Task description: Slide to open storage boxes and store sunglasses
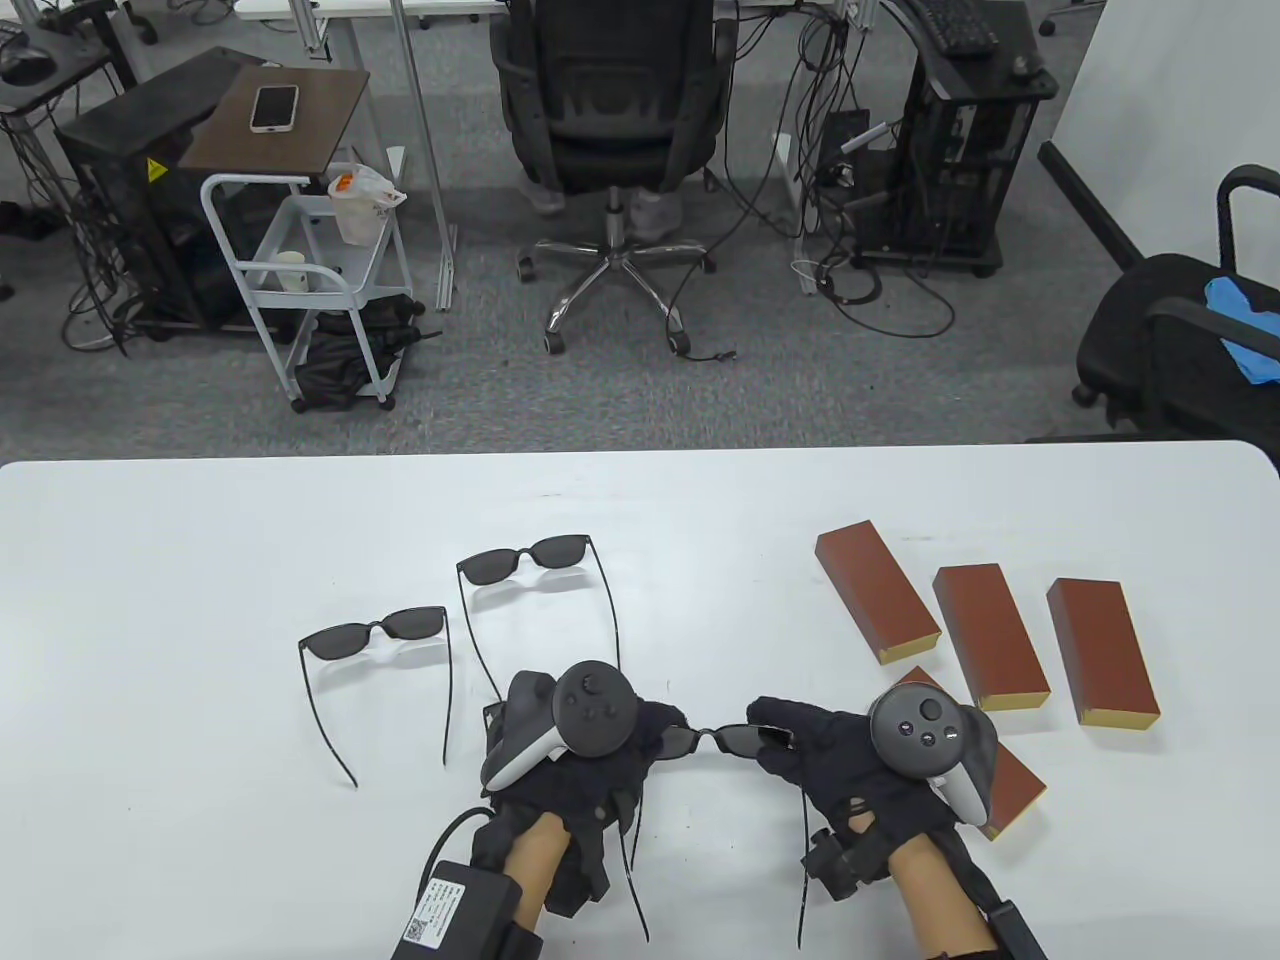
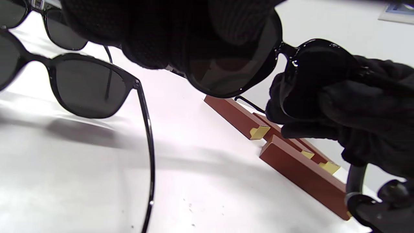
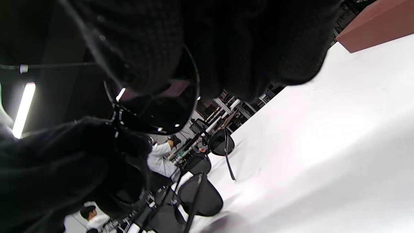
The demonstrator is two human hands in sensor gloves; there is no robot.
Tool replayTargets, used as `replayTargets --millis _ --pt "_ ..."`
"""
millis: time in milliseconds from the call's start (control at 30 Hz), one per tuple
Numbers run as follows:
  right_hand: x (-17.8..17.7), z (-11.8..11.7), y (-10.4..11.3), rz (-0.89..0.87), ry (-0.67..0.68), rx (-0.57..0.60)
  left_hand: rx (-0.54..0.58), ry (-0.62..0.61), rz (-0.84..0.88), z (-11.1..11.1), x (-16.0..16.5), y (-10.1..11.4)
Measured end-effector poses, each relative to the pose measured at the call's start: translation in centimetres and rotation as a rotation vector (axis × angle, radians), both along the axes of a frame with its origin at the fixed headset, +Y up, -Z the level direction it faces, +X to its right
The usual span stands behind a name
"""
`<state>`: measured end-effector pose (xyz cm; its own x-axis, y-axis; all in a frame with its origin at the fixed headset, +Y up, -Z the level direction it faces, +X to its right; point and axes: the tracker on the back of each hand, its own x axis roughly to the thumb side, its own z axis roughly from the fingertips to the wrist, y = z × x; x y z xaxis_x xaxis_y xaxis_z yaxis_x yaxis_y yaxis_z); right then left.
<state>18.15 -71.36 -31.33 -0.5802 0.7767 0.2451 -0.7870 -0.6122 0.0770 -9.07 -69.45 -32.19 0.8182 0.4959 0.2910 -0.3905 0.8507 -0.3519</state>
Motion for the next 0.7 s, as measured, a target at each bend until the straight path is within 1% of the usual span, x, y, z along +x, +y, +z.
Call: replayTargets --millis 67,200,300,367,500,600,700 --pt "0.2 0.0 0.1 -0.054 -0.022 -0.017 -0.025 0.023 0.095 -0.1 -0.4 -0.1" --pt "0.8 0.0 0.4 -0.096 -0.091 -0.013 -0.104 0.072 0.316 0.0 -1.6 -0.3" --pt "1.2 0.0 0.5 -0.151 -0.144 -0.025 -0.16 0.096 0.53 0.2 -2.4 -0.5" --pt "1.5 0.1 0.5 -0.215 -0.186 -0.044 -0.218 0.11 0.711 0.3 -2.8 -0.9" --pt "1.9 0.4 0.4 -0.313 -0.254 -0.086 -0.319 0.108 0.944 0.5 -2.7 -2.0" --pt "2.0 0.5 0.2 -0.343 -0.284 -0.121 -0.335 0.099 0.985 0.7 -2.5 -2.3" --pt "1.8 0.7 0.1 -0.385 -0.316 -0.143 -0.338 0.119 1.016 0.9 -2.2 -2.6"
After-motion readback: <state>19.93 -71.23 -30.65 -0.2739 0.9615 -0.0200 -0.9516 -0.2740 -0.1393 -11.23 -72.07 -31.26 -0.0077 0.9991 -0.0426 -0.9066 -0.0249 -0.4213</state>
